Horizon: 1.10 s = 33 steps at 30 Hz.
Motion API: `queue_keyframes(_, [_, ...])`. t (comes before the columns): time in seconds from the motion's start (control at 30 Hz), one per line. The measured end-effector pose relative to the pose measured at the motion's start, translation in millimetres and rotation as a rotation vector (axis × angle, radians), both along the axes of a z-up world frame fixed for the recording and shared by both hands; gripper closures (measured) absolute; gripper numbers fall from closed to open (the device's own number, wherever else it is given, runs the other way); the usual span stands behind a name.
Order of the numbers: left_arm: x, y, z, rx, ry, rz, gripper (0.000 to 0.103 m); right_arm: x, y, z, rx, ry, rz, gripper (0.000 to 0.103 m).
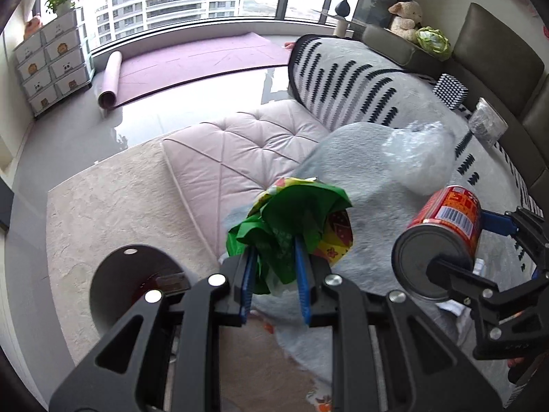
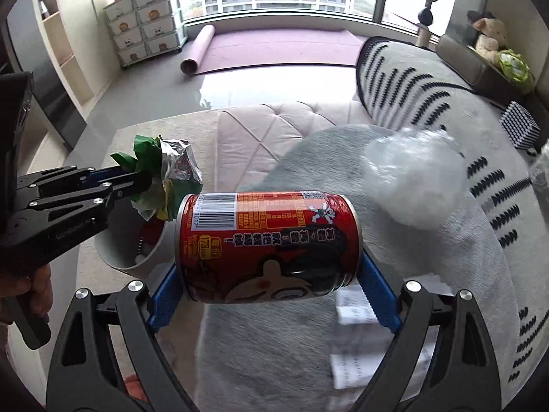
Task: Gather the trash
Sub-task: 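Carry the snack bag and red can over the grey bin and open both tools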
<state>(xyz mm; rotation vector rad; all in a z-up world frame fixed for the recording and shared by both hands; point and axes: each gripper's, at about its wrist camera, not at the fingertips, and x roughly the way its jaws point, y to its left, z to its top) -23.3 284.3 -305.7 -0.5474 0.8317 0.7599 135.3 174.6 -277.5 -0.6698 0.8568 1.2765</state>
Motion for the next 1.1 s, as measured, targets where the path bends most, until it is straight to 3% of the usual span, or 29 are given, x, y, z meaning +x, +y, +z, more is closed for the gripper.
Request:
queue_keyframes(0.23, [-106, 45, -23, -0.007, 0.100, 0.118, 0.081, -118, 81, -14, -0.002, 0.073, 0.176, 0.016])
queue_keyframes(0.47, [-170, 65, -50, -0.046, 0.160, 0.174, 0.081, -189, 135, -40, -0.044, 0.129, 0.256, 0.016])
queue_keyframes(0.9, [-187, 77, -74, -0.088, 0.182, 0.152, 0.074, -217, 158, -71, -0.149, 0.151, 0.298, 0.015])
queue_keyframes(1.1, [-192, 82, -74, -0.104, 0.164, 0.167, 0.055, -214, 159, -71, -0.142, 0.172, 0.288, 0.015])
